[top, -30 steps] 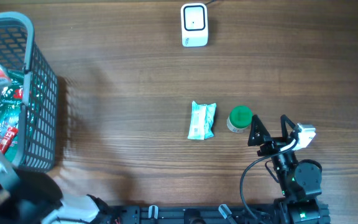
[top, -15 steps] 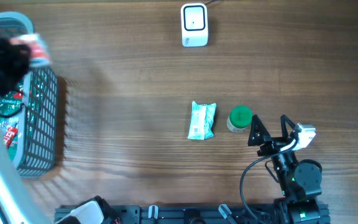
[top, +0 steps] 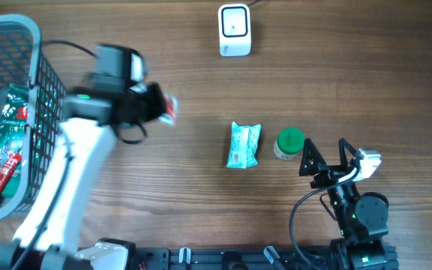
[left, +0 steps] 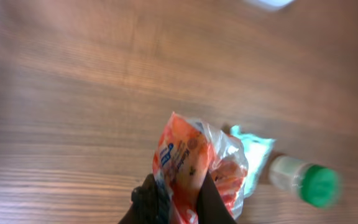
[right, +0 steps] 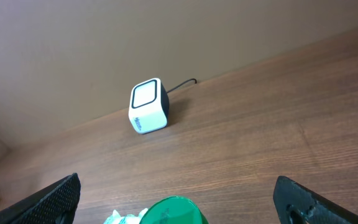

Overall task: Scan the item barcode
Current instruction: 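Lift the orange packet out and carry it toward the scanner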

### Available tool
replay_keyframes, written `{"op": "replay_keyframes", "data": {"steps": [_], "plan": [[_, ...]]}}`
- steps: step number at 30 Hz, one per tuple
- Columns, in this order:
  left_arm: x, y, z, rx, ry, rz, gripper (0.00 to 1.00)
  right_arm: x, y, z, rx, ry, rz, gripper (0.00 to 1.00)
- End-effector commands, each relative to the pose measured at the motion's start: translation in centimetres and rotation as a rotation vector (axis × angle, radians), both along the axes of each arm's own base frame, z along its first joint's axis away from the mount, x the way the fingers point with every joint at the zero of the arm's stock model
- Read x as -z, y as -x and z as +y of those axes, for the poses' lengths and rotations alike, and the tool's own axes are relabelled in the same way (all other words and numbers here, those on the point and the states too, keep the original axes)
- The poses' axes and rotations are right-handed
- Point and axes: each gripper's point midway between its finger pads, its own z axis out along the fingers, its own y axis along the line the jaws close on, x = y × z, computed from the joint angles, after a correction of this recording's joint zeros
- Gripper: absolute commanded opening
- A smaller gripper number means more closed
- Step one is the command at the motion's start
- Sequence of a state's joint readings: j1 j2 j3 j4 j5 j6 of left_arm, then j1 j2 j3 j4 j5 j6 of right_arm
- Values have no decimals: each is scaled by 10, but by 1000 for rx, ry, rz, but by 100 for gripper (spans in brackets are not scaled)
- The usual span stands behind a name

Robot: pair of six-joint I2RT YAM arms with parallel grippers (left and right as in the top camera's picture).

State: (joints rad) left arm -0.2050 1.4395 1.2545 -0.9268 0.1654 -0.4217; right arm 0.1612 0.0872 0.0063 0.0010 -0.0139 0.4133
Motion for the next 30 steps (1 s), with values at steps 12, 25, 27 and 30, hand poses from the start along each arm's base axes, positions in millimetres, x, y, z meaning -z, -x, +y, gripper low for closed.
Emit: {"op": "replay_keyframes", "data": {"steps": [12,25,27,30], "plan": [[155,24,-45,84,-410,134,52,0,0,-1,8,19,-5,100],[70,8,-69,166,-305,29,76,0,0,-1,8,18,-5,100],[72,17,-79,220,-272,57,56,0,0,-1,8,18,-5,100],[84,27,-78,244,-292,105,31,0,0,-1,8,18,-5,100]]}}
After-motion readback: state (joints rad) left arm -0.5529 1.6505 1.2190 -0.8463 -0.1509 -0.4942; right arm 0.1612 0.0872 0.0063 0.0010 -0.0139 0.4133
